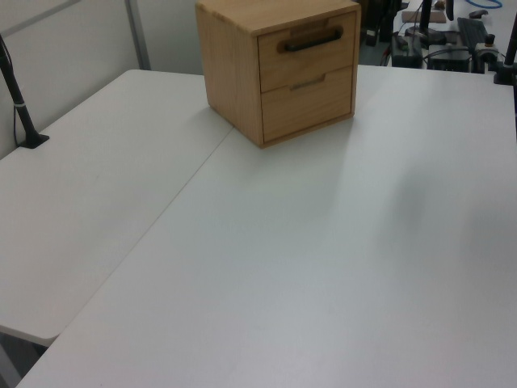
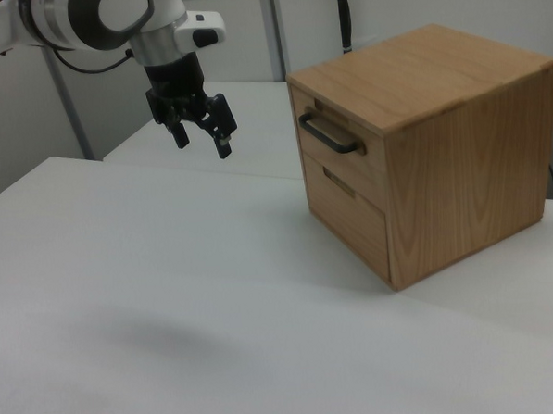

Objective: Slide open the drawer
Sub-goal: 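Move the open gripper toward the black handle of the upper drawer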

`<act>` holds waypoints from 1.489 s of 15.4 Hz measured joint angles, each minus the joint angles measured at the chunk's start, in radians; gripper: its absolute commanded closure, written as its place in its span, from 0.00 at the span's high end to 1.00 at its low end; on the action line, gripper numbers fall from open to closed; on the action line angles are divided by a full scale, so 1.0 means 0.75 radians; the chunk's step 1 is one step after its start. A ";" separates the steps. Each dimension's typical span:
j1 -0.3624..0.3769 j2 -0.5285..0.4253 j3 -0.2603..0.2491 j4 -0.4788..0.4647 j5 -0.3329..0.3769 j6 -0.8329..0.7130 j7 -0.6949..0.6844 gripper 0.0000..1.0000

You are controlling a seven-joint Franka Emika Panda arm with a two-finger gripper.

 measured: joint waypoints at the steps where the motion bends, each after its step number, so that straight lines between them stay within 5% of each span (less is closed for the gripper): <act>1: 0.000 0.000 0.000 0.000 0.000 0.000 -0.003 1.00; 9: -0.002 0.001 0.000 -0.002 -0.013 -0.014 -0.122 1.00; 14: -0.002 0.041 0.000 -0.004 -0.052 0.020 -0.600 1.00; 18: -0.002 0.102 0.000 -0.001 -0.155 0.280 -0.962 0.98; 23: -0.010 0.232 0.000 -0.002 -0.385 0.702 -1.049 0.86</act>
